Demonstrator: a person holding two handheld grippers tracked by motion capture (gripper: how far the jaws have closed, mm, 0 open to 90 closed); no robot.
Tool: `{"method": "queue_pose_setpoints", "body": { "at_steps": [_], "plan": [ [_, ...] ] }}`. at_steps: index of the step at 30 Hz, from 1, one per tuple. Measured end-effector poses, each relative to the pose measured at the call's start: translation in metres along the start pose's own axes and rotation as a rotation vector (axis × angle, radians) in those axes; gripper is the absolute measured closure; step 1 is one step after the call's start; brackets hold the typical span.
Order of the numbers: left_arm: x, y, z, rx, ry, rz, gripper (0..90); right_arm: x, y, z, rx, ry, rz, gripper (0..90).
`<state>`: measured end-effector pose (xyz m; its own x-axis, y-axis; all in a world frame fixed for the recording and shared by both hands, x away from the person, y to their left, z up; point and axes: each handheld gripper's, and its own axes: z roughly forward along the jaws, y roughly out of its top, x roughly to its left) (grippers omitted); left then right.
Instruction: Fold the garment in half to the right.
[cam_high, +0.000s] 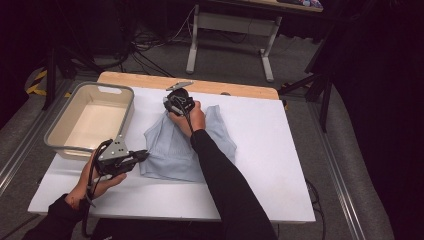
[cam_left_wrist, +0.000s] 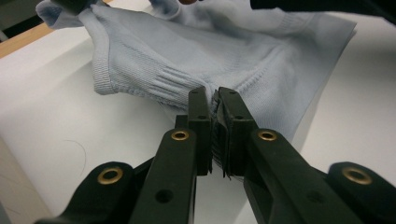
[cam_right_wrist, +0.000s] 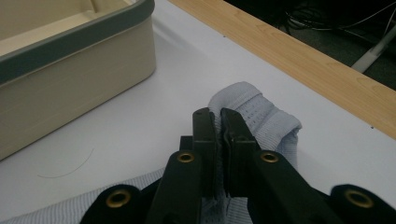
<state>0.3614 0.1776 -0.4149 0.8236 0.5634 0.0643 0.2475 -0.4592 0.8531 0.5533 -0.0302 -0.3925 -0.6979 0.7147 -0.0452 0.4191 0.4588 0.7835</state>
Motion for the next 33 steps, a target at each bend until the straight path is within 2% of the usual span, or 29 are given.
{"method": "queue_pose_setpoints", "body": {
  "at_steps": [2,4,6,9,10,12,15,21,27,30,33],
  "plan": [
    [0.001,0.001,0.001,-0.005,-0.003,-0.006,84.5,0.000,0.000,0.000,-0.004,0.002,-0.003,85.4],
    [0.001,0.008,0.007,-0.026,-0.033,-0.024,84.5,0.000,0.001,0.000,-0.005,-0.006,-0.011,85.3],
    [0.000,0.011,0.008,-0.036,-0.042,-0.020,84.5,-0.001,0.001,-0.001,-0.007,0.001,-0.013,85.3],
    [-0.006,0.021,0.014,-0.061,-0.066,0.013,84.6,-0.005,0.003,-0.008,-0.025,0.013,-0.012,85.3],
    [-0.006,0.021,0.014,-0.061,-0.066,0.013,84.5,-0.005,0.003,-0.008,-0.025,0.013,-0.012,85.3],
    [-0.007,0.026,0.017,-0.101,-0.082,0.021,84.5,-0.009,0.003,-0.012,-0.040,0.025,-0.004,85.2],
    [-0.010,0.032,0.021,-0.120,-0.097,0.026,84.5,-0.012,0.002,-0.015,-0.057,0.041,0.005,85.2],
    [-0.016,0.043,0.037,-0.127,-0.134,0.046,84.6,-0.020,0.001,-0.025,-0.071,0.036,0.004,85.1],
    [-0.023,0.054,0.045,-0.133,-0.155,0.074,84.6,-0.024,0.000,-0.032,-0.079,0.031,-0.005,85.1],
    [-0.028,0.062,0.053,-0.127,-0.175,0.104,84.6,-0.028,-0.001,-0.043,-0.092,0.037,-0.008,85.1],
    [-0.031,0.066,0.058,-0.127,-0.190,0.112,84.6,-0.031,-0.002,-0.048,-0.102,0.034,-0.012,85.0]
  ]
}}
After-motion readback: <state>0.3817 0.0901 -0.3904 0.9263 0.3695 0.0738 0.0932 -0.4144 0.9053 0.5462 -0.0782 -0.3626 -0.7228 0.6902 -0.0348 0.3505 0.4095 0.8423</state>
